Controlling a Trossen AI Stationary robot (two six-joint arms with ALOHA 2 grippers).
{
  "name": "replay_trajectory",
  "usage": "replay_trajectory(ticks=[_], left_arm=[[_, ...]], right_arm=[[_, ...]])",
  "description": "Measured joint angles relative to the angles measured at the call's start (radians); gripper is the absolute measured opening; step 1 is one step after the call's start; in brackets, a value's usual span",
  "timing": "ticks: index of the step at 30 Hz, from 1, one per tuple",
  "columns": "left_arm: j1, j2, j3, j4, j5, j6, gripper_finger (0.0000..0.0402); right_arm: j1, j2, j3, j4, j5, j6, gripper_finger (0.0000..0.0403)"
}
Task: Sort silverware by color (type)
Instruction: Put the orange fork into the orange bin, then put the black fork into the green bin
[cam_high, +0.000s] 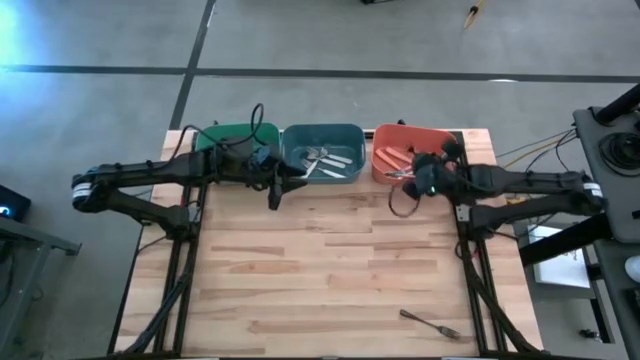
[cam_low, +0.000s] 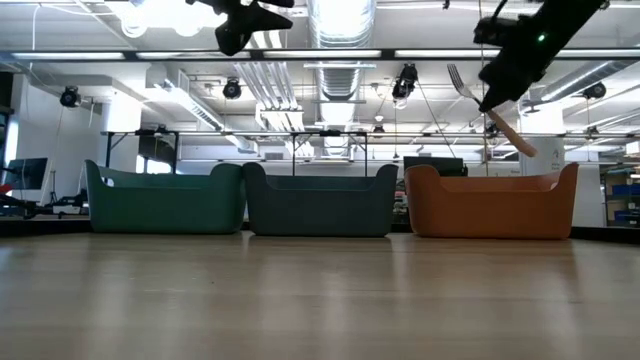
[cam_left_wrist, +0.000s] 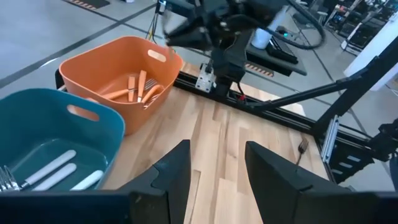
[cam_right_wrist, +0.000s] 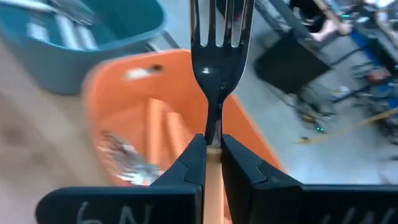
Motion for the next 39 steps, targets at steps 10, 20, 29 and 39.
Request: replay_trajectory(ticks=[10, 20, 29, 39], left_arm=[[0.0, 0.068, 0.0, 0.073, -0.002, 0.007, 0.0135], [0.0, 0.083, 0.0, 0.084, -0.002, -0.018, 0.0135], [0.0, 0.076, 0.0, 0.062, -0.001, -0.018, 0.0135], [0.0, 0.067, 0.0, 0.049, 0.031, 0.005, 0.0135]], right_arm=[[-0.339, 0.109, 0.0, 0.053, -0.235, -0.219, 0.0019], [-0.406, 0.186, 0.001, 0.068, -0.235, -0.249, 0.0074], [-0.404, 0.149, 0.058, -0.064, -0.431, 0.035, 0.0151], [-0.256, 0.111, 0.123, -0.198, -1.045, 0.239, 0.0133]])
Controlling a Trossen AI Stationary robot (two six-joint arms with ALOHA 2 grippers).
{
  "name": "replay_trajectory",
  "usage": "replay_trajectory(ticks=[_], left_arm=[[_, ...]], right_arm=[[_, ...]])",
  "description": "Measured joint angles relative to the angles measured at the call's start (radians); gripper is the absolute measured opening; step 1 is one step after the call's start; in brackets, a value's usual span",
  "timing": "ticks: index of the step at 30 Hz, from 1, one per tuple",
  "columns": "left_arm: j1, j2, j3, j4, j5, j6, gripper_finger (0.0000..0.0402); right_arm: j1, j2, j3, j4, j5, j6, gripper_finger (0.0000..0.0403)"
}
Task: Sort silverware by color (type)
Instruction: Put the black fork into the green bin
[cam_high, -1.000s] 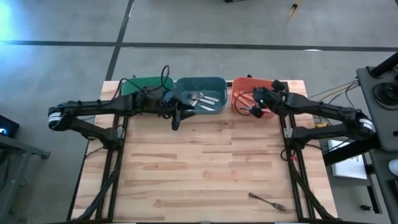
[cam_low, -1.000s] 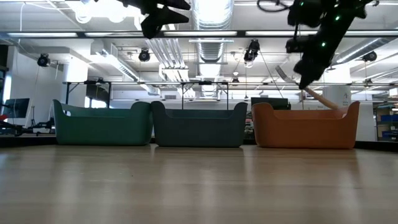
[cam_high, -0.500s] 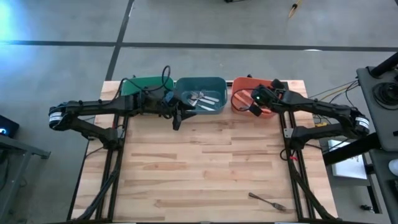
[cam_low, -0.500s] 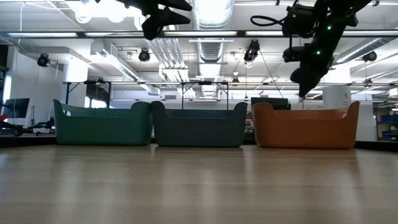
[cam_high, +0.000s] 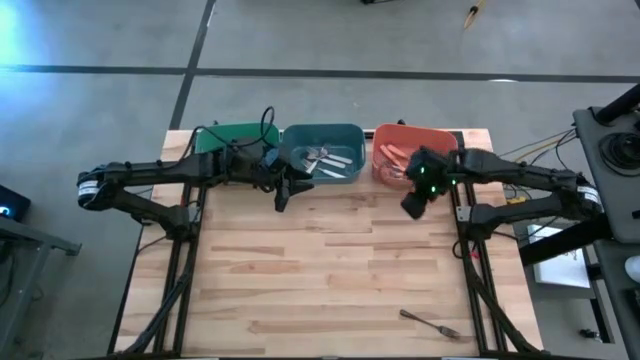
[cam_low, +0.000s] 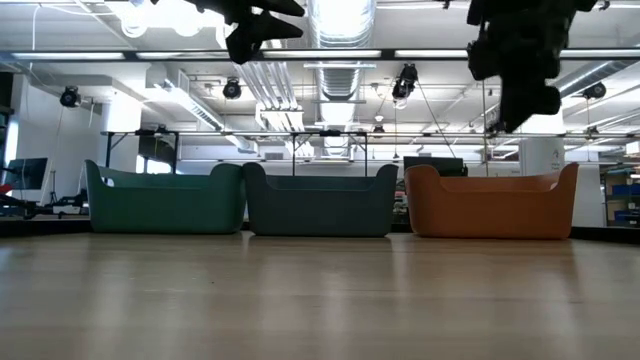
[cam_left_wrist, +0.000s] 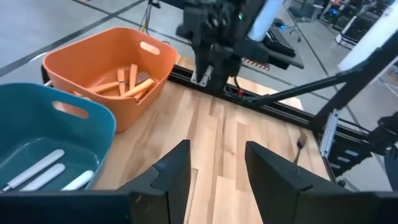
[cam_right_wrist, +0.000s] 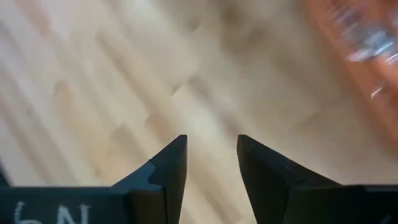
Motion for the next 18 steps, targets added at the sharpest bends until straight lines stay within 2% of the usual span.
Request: replay_trajectory(ticks=[11, 14, 18], left_arm=[[-0.012, -0.016, 0.0, -0.064, 0.016, 0.028, 0.0135], [-0.013, -0.016, 0.0, -0.068, 0.027, 0.031, 0.0135], [-0.016, -0.016, 0.0, -0.067, 0.034, 0.061, 0.0135]], right_arm=[[0.588, 0.084, -0.063, 0.021, -0.017, 0.304, 0.0132], [0.748, 0.13, -0.063, 0.081, -0.016, 0.378, 0.0132], [0.937, 0.218, -0.061, 0.223, 0.001, 0.39, 0.0132]])
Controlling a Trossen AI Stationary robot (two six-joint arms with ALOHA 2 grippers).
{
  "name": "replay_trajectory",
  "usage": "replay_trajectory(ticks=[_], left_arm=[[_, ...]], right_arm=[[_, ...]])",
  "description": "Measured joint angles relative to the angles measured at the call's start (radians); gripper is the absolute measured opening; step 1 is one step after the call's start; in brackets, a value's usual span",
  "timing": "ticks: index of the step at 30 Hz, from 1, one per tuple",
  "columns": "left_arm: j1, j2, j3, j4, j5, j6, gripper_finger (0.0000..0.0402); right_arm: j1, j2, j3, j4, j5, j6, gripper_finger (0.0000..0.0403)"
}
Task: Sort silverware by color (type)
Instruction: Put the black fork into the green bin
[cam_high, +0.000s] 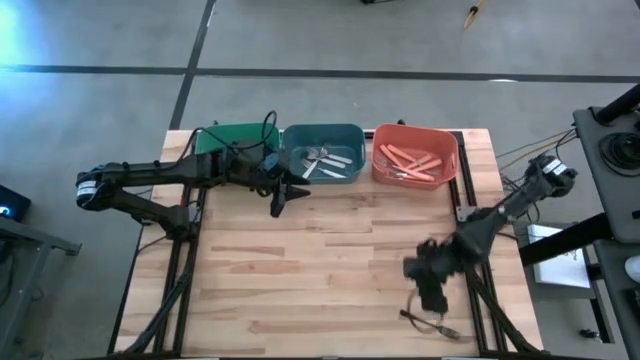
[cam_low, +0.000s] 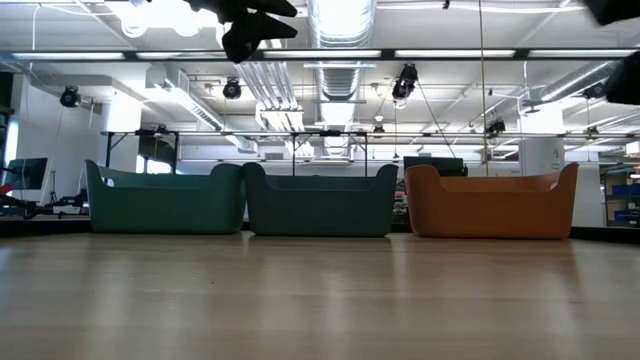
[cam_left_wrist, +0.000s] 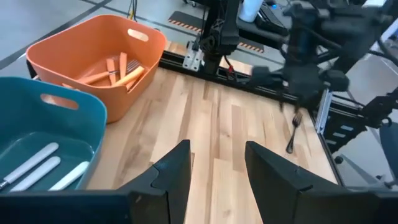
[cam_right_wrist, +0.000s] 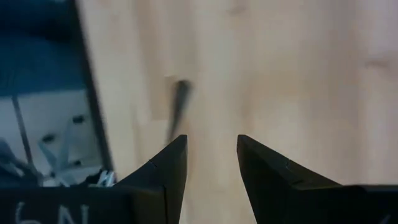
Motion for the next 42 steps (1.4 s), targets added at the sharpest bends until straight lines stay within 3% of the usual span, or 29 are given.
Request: replay_trajectory(ticks=[7, 17, 21, 33, 42], left_arm=[[0.0, 0.0, 0.0, 0.0, 0.039, 0.003, 0.0135], [0.0, 0.0, 0.0, -0.006, 0.072, 0.009, 0.0135], [-0.001, 0.0, 0.0, -0.006, 0.077, 0.01, 0.0135], [-0.021, 0.0, 0.0, -0.005, 0.077, 0.01, 0.0135], [-0.053, 0.0, 0.0, -0.005, 0.077, 0.01, 0.0135]], right_arm=[[0.178, 0.192, 0.051, 0.131, 0.007, 0.108, 0.0132], [0.255, 0.415, 0.2, 0.107, 0.007, 0.18, 0.0132], [0.263, 0.482, 0.248, 0.0, 0.006, 0.187, 0.0132], [0.265, 0.518, 0.236, -0.028, -0.021, 0.265, 0.0132], [0.272, 0.538, 0.182, 0.066, -0.098, 0.293, 0.0132]])
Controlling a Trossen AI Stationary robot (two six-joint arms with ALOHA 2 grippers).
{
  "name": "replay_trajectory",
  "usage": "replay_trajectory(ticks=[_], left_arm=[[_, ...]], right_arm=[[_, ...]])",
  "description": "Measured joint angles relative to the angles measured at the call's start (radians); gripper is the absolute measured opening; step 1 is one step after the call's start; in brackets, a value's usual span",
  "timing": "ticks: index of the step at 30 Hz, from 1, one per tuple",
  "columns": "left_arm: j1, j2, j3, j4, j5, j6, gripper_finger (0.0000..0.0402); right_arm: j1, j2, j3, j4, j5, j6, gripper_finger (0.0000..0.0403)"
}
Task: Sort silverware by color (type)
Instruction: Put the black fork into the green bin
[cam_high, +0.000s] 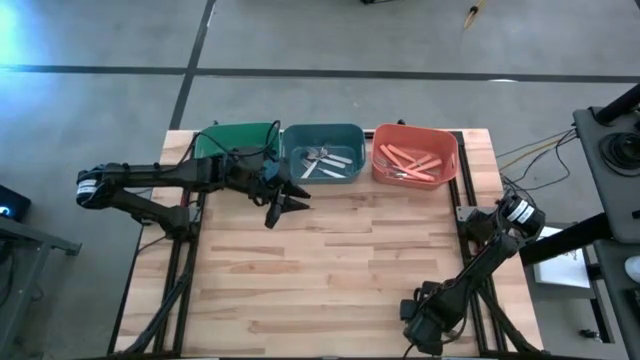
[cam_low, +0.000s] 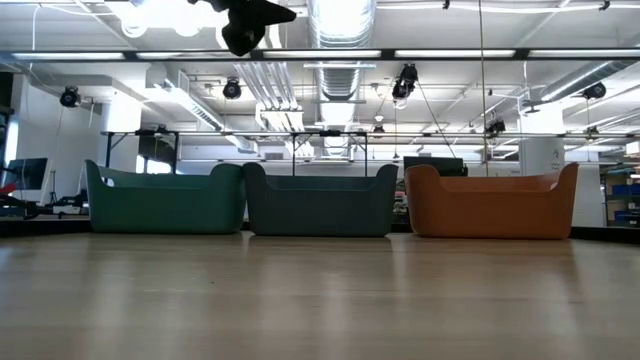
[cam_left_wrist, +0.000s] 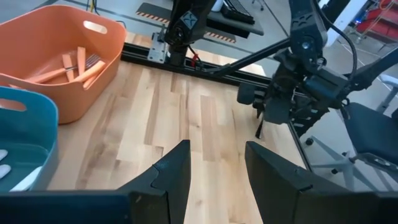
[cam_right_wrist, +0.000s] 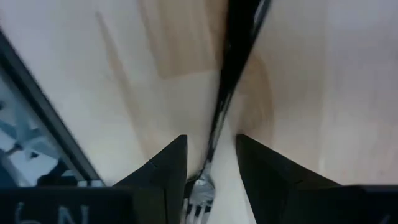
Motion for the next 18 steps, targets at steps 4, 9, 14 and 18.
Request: replay_trajectory(ticks=[4, 9, 14, 18], left_arm=[[-0.006, 0.0, 0.0, 0.001, -0.002, -0.007, 0.0135], [-0.006, 0.0, 0.0, 0.001, -0.005, -0.015, 0.0135], [-0.006, 0.0, 0.0, 0.001, -0.006, -0.019, 0.0135], [-0.006, 0.0, 0.0, 0.001, -0.008, -0.019, 0.0135]], right_arm=[[-0.001, 0.002, -0.02, 0.008, 0.004, 0.007, 0.0132], [-0.001, 0.001, -0.039, 0.015, 0.023, 0.041, 0.0123], [-0.001, 0.002, -0.042, 0.006, 0.038, 0.068, 0.0074], [-0.001, 0.003, -0.044, -0.002, 0.05, 0.109, 0.002]])
